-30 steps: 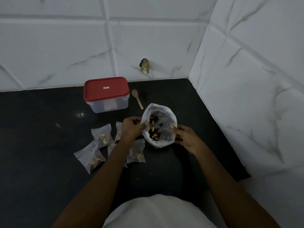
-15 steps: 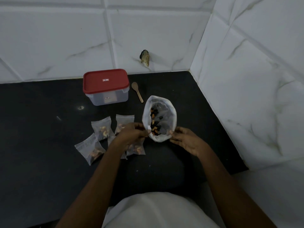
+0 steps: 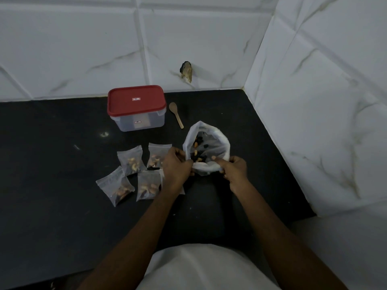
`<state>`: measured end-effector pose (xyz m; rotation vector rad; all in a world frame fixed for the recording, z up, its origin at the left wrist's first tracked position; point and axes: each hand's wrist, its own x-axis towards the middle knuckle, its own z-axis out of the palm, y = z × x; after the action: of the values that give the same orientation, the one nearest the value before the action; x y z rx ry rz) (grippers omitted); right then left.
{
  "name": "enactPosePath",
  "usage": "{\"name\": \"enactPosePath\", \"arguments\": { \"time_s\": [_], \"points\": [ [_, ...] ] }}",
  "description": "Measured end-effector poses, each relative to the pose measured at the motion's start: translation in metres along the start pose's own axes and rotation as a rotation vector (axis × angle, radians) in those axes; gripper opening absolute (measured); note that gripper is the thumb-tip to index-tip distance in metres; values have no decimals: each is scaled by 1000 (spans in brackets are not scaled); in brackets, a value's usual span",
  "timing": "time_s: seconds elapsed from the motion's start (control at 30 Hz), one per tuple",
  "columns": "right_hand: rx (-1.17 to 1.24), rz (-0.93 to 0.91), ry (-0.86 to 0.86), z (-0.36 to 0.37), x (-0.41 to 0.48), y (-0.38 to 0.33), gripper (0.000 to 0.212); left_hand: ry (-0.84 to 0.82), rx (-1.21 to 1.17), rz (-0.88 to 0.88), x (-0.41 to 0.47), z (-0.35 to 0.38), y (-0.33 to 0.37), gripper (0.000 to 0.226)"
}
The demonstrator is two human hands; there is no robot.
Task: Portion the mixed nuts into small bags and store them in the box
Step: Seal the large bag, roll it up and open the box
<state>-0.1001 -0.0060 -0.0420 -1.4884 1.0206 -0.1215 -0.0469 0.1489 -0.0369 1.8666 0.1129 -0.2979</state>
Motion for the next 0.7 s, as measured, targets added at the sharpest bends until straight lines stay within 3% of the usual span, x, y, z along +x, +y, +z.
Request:
{"name": "enactPosePath", "arguments": {
  "time_s": [0.07,0.2,0.27,0.43,0.53,0.7],
  "points": [
    [6,-43,22,1,-1,-1,33,1,3,34,-1,2,1,27],
    [66,18,-192,-10,-6,-9,23,-48,-60,6,2,0,0,36],
    [113,20,-218,-15,-6,-11,14,-56,-55,0,2,0,-2,42],
    [-121,-158,64,-12,-8,-9,22,-69,27,54,4,0,6,43],
    [-288,-252,85,-11,-5,-14,23,-97,61,83,9,-2,12,43],
    [-180,-40,-100,-19,5,-31,30,-40,46,27,30,-9,16,48]
  ]
}}
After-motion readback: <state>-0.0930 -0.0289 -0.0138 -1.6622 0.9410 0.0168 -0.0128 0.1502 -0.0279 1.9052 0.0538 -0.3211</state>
